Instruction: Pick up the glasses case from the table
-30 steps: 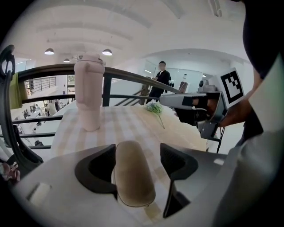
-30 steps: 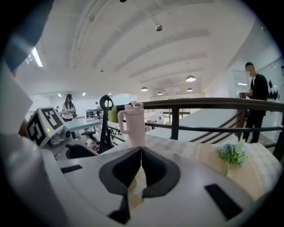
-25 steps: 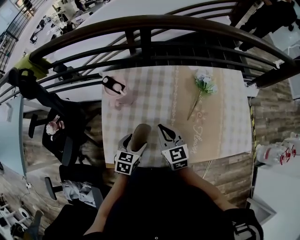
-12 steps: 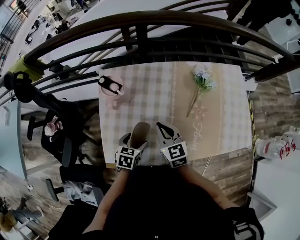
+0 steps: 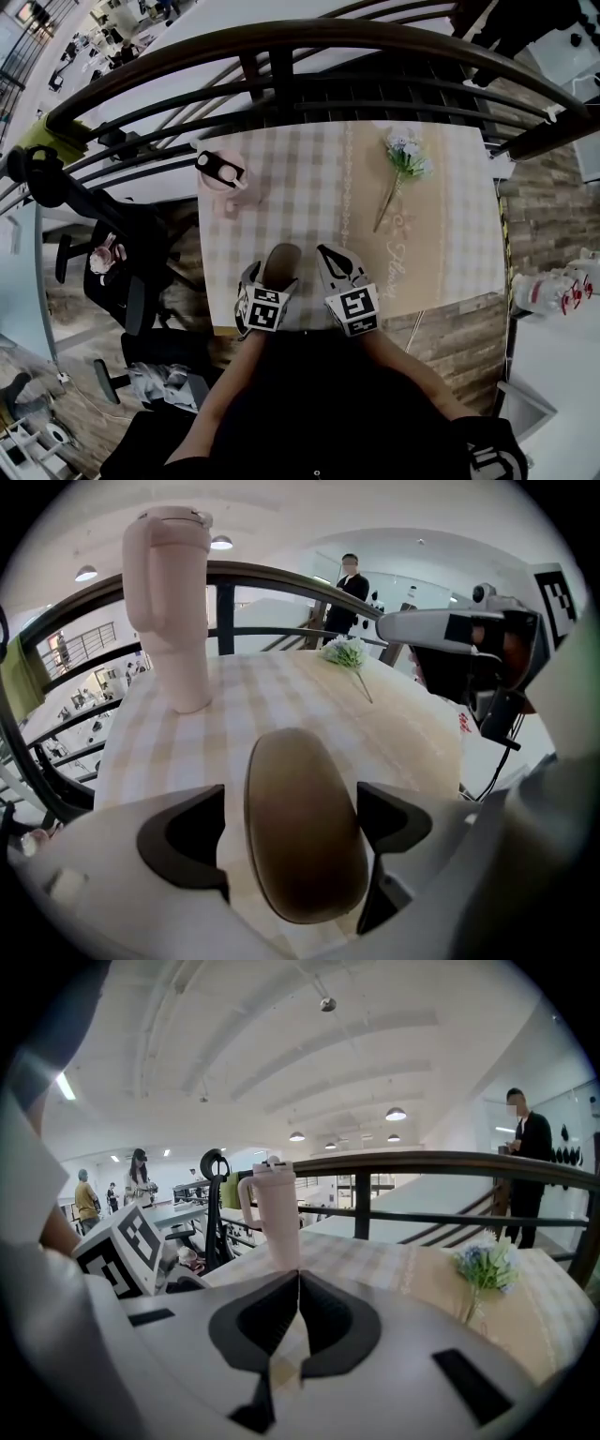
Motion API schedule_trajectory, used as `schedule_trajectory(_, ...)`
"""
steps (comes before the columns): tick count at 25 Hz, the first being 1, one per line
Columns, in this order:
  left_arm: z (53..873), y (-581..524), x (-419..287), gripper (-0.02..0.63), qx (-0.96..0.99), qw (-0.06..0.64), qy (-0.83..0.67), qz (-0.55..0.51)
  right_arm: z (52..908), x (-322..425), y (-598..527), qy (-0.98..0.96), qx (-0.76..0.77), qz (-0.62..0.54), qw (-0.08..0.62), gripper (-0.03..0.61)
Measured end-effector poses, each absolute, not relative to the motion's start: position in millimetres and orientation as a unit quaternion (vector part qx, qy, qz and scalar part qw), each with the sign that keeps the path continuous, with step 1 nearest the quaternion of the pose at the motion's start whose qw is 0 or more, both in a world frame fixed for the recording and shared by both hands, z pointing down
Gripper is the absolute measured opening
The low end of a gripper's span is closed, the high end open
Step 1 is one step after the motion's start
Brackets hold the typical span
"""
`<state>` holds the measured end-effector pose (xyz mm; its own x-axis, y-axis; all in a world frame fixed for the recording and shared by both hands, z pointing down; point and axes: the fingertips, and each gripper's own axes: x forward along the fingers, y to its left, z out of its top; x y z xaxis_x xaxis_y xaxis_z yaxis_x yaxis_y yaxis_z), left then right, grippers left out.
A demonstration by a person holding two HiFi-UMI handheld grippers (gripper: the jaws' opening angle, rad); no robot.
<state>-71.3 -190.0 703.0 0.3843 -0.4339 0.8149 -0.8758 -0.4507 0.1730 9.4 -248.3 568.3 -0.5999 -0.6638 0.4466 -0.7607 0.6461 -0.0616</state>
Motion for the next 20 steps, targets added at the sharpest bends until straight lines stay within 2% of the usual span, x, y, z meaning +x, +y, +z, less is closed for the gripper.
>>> schedule_trajectory(10, 727, -184, -61, 0.433, 0.76, 0.312, -0.39, 0.415, 570, 16, -244, -0.881, 0.41, 0.124, 0.2, 0.012)
schedule_trajectory(20, 738, -184, -58, 0.443, 0.751, 0.343, -0.377, 0.421, 571, 12, -240, -0.882, 0.406, 0.124, 0.203, 0.012)
